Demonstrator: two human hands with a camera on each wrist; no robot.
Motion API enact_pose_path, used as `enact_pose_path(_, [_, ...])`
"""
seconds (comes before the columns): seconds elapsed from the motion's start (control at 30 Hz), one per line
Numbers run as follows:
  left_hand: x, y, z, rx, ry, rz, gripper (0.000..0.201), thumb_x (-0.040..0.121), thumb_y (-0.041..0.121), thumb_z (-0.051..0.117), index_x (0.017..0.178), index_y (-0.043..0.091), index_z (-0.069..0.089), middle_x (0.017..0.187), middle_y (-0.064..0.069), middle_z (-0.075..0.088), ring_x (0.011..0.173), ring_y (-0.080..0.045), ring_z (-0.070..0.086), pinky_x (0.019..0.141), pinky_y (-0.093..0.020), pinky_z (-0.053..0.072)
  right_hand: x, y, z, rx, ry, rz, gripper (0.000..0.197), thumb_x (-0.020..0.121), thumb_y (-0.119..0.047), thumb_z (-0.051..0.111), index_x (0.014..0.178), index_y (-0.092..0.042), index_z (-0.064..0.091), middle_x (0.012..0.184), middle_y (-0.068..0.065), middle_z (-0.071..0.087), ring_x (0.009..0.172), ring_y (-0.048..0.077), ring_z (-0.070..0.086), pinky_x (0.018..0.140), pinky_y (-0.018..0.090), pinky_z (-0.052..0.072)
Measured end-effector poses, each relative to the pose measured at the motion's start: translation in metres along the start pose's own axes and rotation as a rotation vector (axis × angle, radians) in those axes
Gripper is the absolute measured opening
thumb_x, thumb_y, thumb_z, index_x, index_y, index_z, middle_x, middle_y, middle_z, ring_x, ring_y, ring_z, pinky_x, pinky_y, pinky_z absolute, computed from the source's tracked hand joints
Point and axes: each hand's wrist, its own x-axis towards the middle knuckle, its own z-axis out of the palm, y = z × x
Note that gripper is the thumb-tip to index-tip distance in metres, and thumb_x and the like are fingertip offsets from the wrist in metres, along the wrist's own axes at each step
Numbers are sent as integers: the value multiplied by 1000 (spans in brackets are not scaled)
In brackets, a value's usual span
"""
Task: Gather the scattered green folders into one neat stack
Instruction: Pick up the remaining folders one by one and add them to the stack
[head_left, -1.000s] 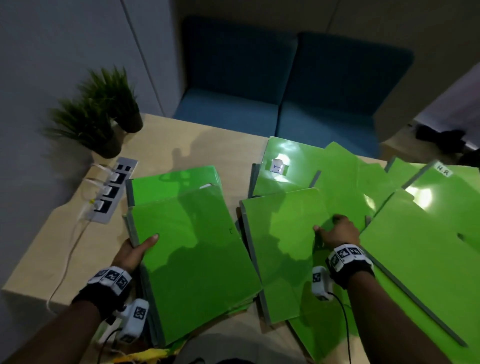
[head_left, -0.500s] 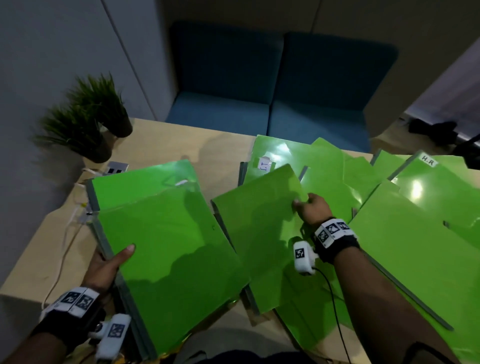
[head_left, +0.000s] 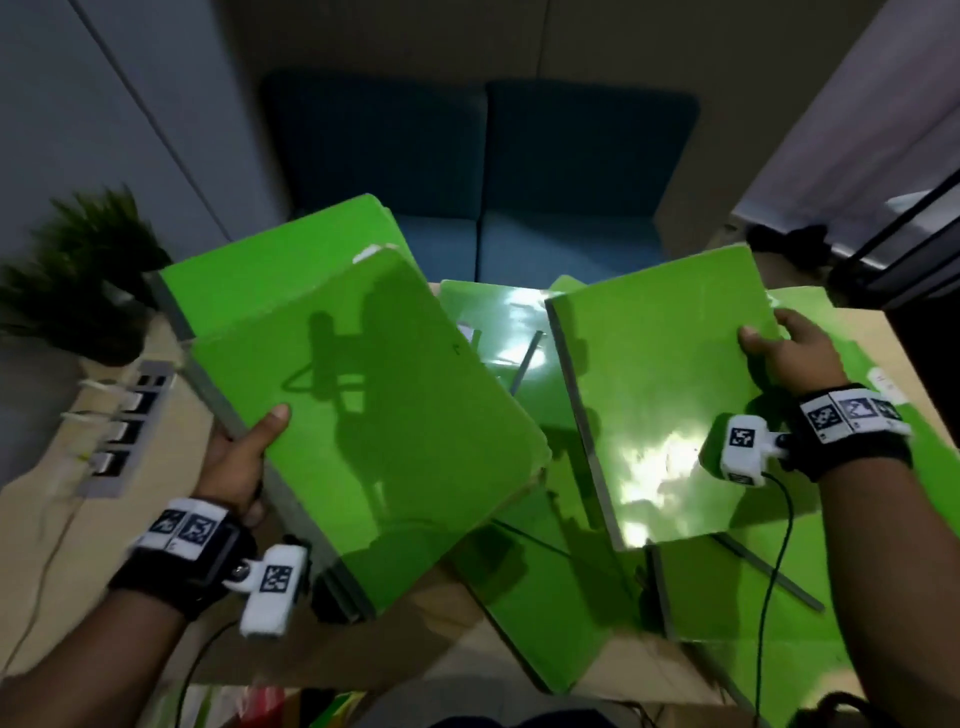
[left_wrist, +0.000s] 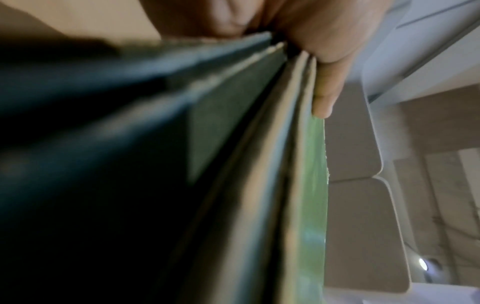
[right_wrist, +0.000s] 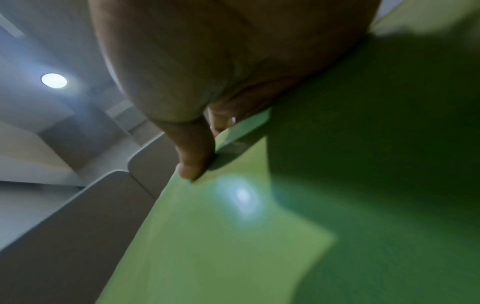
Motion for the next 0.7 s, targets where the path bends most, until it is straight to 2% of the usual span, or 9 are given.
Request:
enact_pose_path(0.07, [7,-20,31,7,-60,-22,73,57,52,85,123,31,60,112,-4,72,101,-32,68,90,-64,46,12,14,-26,-109,-63,46,43,86,-21,70,127,-19,58,90,11,69,63,20,59,60,28,48])
enact_pose_path(0.13, [18,-51,53,19,-104,-72,77,54,54,87,122,29,61,117,-6,70,107,-33,66,92,-62,47,22,27,-45,-289,-90,59,41,87,-24,70,126,-21,58,84,7,68,66,23,61,66,31,50])
enact_pose_path(0.2, [23,-76,77,43,-153,-120,76,56,50,89,123,28,60,119,-6,69,109,-32,65,95,-61,46,34,43,-58,-444,-87,56,50,85,-29,72,132,-22,55,108,14,68,88,32,66,84,40,53])
enact_pose_path(0.27, [11,-78,107,86,-173,-141,61,69,32,85,123,23,60,115,-6,71,107,-29,67,92,-57,50,52,60,-65,-578,-94,61,61,84,-34,73,138,-19,50,128,19,60,106,37,62,95,44,50])
enact_pose_path(0.33, [3,-80,126,138,-175,-149,39,81,9,73,117,19,62,101,0,75,96,-20,71,84,-48,57,67,74,-65,-668,-145,50,68,82,-39,73,139,-15,48,130,20,59,110,36,61,95,42,49])
enact_pose_path(0.37, [3,-83,133,161,-182,-166,37,83,2,68,115,20,62,98,1,75,93,-20,72,82,-45,58,74,78,-64,-716,-166,39,70,81,-40,73,140,-13,48,129,20,60,111,36,60,95,41,48])
enact_pose_path(0.47, [4,-91,135,226,-185,-241,34,85,3,67,113,21,60,109,-10,70,100,-29,67,92,-49,50,87,89,-53,-863,-189,-11,69,83,-39,73,139,-6,48,133,20,56,120,38,54,100,43,44])
enact_pose_path(0.53, [10,-98,132,269,-169,-282,32,87,3,65,116,14,58,114,-18,66,101,-32,64,94,-48,48,94,99,-44,-926,-208,-16,68,81,-41,74,135,-7,51,135,20,52,122,39,51,102,46,44])
enact_pose_path(0.7, [26,-108,128,324,-171,-387,45,88,2,63,132,0,51,126,-25,60,112,-39,60,100,-53,44,94,129,-26,-900,-206,117,69,79,-40,76,135,-9,50,142,19,44,127,40,46,106,48,41])
